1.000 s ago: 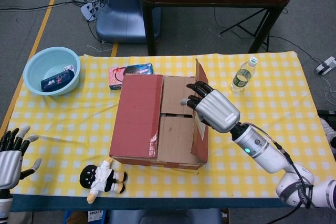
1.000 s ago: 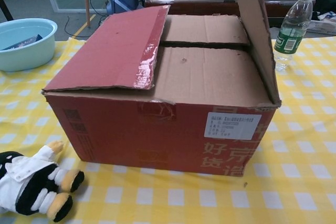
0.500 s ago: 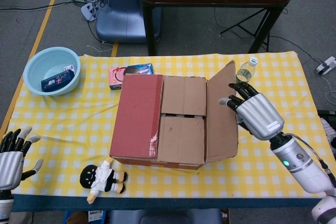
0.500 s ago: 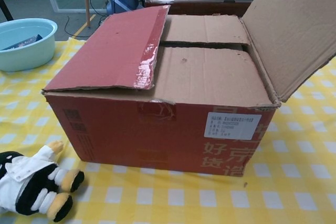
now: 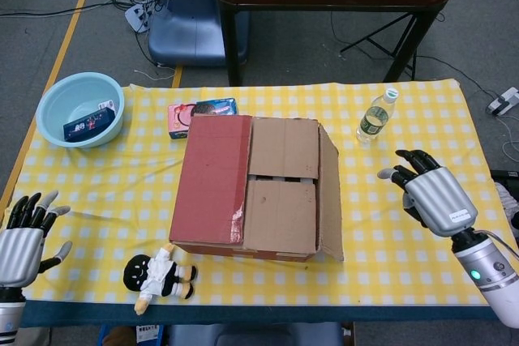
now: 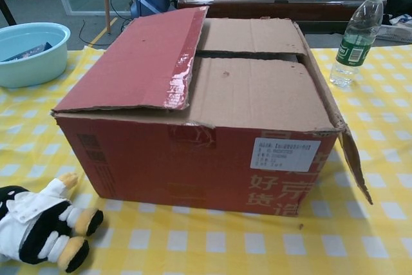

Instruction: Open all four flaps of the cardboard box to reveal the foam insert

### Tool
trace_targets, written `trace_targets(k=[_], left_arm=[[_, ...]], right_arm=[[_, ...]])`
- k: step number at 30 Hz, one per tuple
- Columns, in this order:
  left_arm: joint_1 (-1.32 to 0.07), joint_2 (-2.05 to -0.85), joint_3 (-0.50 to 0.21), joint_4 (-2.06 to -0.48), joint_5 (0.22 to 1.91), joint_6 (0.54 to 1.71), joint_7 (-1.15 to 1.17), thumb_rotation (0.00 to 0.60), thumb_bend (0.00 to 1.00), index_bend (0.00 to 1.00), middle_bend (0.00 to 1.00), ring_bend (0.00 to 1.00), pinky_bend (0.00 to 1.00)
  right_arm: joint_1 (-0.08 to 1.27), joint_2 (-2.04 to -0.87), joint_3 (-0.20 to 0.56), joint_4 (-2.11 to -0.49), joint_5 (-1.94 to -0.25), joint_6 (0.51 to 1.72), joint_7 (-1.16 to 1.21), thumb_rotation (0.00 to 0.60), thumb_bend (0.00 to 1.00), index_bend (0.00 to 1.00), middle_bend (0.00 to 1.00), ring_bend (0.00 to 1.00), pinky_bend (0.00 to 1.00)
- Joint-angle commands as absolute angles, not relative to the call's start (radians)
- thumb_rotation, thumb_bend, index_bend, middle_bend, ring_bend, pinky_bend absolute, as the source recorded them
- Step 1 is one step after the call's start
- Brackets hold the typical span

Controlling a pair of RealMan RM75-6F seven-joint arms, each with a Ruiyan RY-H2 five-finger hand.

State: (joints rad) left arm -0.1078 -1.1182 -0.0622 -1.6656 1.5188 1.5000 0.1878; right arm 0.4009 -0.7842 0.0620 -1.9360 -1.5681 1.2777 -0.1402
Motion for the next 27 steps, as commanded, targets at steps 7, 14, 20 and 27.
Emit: trace_targets(k=[7, 14, 20, 27], left_arm=[[-0.181, -1.043, -0.082, -1.691, 1.56, 1.425, 0.079, 0.6, 0.29, 0.33, 0.1, 0.04, 0.0], [-0.313, -0.962, -0.108, -1.691, 1.631, 1.293, -0.068, 0.6, 0.29, 0.3, 0.1, 0.04, 0.0], [-0.459, -0.941, -0.146, -1.687, 1.68, 1.172, -0.163, 0.6, 0.43, 0.3, 0.12, 0.06, 0.0], [-0.636, -0.98, -0.176, -1.635, 1.76, 1.07, -0.291, 0.6, 0.64, 0.32, 0.17, 0.07, 0.0]], right_arm=[[0.328, -0.867, 0.017, -1.863, -1.568, 1.308, -0.166, 0.6, 0.5, 0.3, 0.32, 0.16, 0.17], [0.287, -0.906, 0.004, -1.828, -1.568, 1.336, -0.177, 0.6, 0.55, 0.29, 0.31, 0.16, 0.17], [0.261, -0.933, 0.002, -1.804, -1.57, 1.359, -0.18, 0.6, 0.62, 0.29, 0.3, 0.16, 0.17], [0.24, -0.954, -0.003, -1.784, -1.567, 1.364, -0.184, 0.6, 0.76, 0.29, 0.3, 0.16, 0.17]])
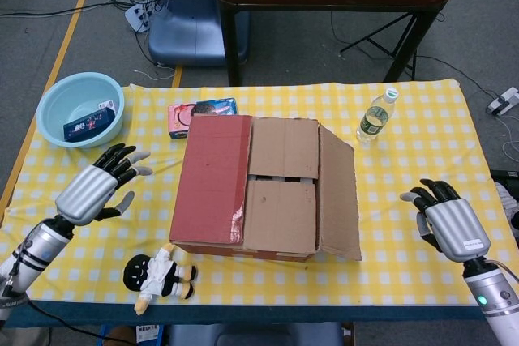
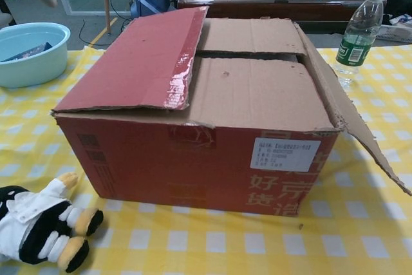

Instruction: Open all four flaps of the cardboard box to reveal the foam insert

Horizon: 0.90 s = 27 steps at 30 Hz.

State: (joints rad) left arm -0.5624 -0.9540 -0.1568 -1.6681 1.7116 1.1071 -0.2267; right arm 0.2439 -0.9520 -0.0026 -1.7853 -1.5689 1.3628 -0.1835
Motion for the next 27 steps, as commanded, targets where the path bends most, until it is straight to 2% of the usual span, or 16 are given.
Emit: trace_targets(k=[1, 2, 6, 14, 27], left_arm=[[-0.656, -0.99, -0.177, -1.623, 1.772, 1.066, -0.308, 0.588, 0.66, 0.33, 0.19, 0.07, 0.0], [-0.676, -1.0, -0.177, -1.611, 1.784, 1.059, -0.325, 0.563, 0.68, 0.35, 0.21, 0.08, 0.0], [-0.763, -1.029, -0.169, -1.578, 1.827, 1.011, -0.381, 0.391, 0.74, 0.38, 0.22, 0.09, 0.0], [-0.911, -1.073, -0.151, -1.567, 1.867, 0.91, -0.406, 0.274, 0.74, 0.35, 0.23, 0.07, 0.0], [-1.059, -1.087, -0.164, -1.633, 1.813, 0.788, -0.333, 0.251, 0.74, 0.28, 0.19, 0.03, 0.0]], right_arm=[[0.237, -0.956, -0.003, -1.783, -1.566, 1.366, -0.183, 0.6, 0.77, 0.29, 0.3, 0.16, 0.17], [0.235, -0.958, -0.002, -1.781, -1.563, 1.367, -0.179, 0.6, 0.79, 0.29, 0.3, 0.16, 0.17], [0.227, -0.964, 0.002, -1.766, -1.542, 1.363, -0.158, 0.6, 0.84, 0.29, 0.3, 0.16, 0.17], [0.217, -0.984, 0.0, -1.731, -1.529, 1.346, -0.142, 0.6, 0.9, 0.29, 0.3, 0.16, 0.17], [0.208, -0.986, -0.001, -1.707, -1.52, 1.329, -0.113, 0.6, 0.96, 0.29, 0.3, 0.16, 0.17]])
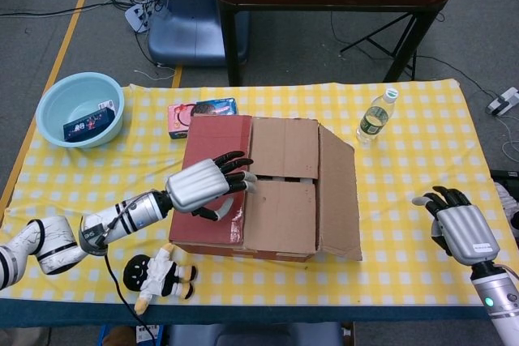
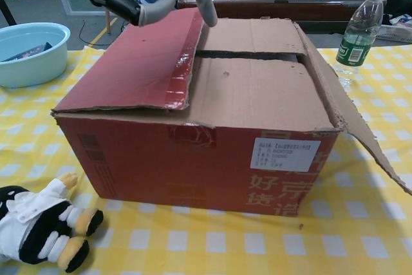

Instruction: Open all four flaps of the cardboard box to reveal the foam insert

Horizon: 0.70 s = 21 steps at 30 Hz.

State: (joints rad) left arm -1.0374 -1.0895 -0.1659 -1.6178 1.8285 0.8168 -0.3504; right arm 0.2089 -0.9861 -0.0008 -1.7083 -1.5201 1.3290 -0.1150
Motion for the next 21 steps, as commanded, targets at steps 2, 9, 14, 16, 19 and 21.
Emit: trace_targets(k=[2, 9, 14, 16, 19, 21], left_arm=[[-1.074, -1.085, -0.16, -1.64, 1.8, 0.761, -0.312, 0.248, 0.74, 0.28, 0.19, 0.03, 0.0], [-1.094, -1.092, -0.148, -1.649, 1.738, 0.702, -0.219, 0.241, 0.74, 0.31, 0.19, 0.03, 0.0], [-1.097, -1.094, -0.143, -1.656, 1.705, 0.695, -0.181, 0.231, 0.74, 0.32, 0.2, 0.03, 0.0], [-1.099, -1.093, -0.141, -1.662, 1.695, 0.692, -0.167, 0.226, 0.74, 0.32, 0.2, 0.03, 0.0], [-1.103, -1.095, -0.139, -1.67, 1.684, 0.689, -0.147, 0.226, 0.74, 0.33, 0.2, 0.03, 0.0], [-1.106, -1.099, -0.136, -1.671, 1.681, 0.69, -0.13, 0.224, 0.74, 0.34, 0.22, 0.03, 0.0]], right_arm=[[0.206, -0.987, 0.0, -1.705, -1.522, 1.33, -0.11, 0.6, 0.96, 0.29, 0.3, 0.16, 0.17], [0.198, -0.988, -0.001, -1.696, -1.524, 1.333, -0.094, 0.6, 0.97, 0.29, 0.3, 0.16, 0.17], [0.195, -0.989, 0.0, -1.69, -1.524, 1.331, -0.083, 0.6, 0.97, 0.29, 0.3, 0.16, 0.17], [0.194, -0.99, 0.0, -1.688, -1.526, 1.332, -0.079, 0.6, 0.96, 0.29, 0.3, 0.16, 0.17], [0.193, -0.991, 0.001, -1.686, -1.526, 1.331, -0.073, 0.6, 0.97, 0.29, 0.3, 0.16, 0.17], [0.191, -0.991, 0.0, -1.685, -1.526, 1.331, -0.068, 0.6, 0.97, 0.29, 0.3, 0.16, 0.17]])
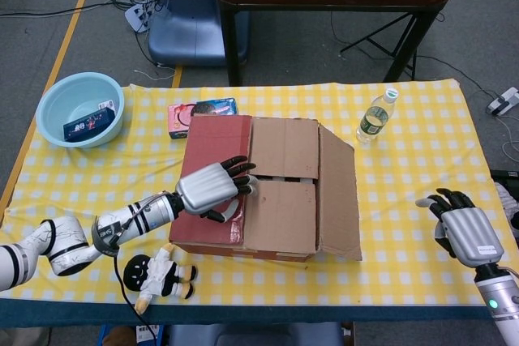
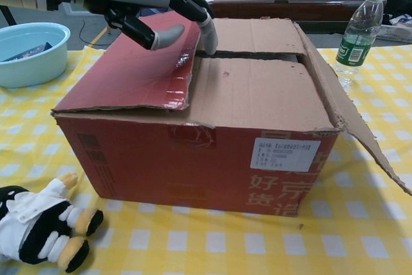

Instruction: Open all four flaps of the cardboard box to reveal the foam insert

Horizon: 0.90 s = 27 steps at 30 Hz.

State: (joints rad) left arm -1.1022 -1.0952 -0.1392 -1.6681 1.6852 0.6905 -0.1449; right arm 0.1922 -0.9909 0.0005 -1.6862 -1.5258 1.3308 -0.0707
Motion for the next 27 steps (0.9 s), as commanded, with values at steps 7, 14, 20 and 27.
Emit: trace_targets(k=[7, 14, 20, 27], left_arm=[[-1.103, -1.119, -0.126, -1.662, 1.688, 0.719, -0.062, 0.224, 0.74, 0.41, 0.32, 0.07, 0.0], [-1.102, -1.13, -0.12, -1.652, 1.696, 0.749, -0.028, 0.224, 0.74, 0.48, 0.41, 0.12, 0.0], [-1.096, -1.127, -0.121, -1.652, 1.714, 0.802, -0.037, 0.223, 0.74, 0.54, 0.47, 0.16, 0.0], [-1.094, -1.057, -0.133, -1.688, 1.729, 0.839, -0.038, 0.222, 0.74, 0.55, 0.48, 0.16, 0.0]], right_arm=[[0.184, -0.991, 0.0, -1.682, -1.526, 1.335, -0.054, 0.6, 0.96, 0.29, 0.3, 0.16, 0.17], [0.18, -0.992, 0.001, -1.681, -1.528, 1.337, -0.046, 0.6, 0.96, 0.29, 0.3, 0.16, 0.17], [0.179, -0.992, 0.003, -1.682, -1.526, 1.334, -0.042, 0.6, 0.96, 0.29, 0.3, 0.16, 0.17], [0.181, -0.992, 0.009, -1.682, -1.526, 1.333, -0.037, 0.6, 0.97, 0.29, 0.3, 0.16, 0.17]])
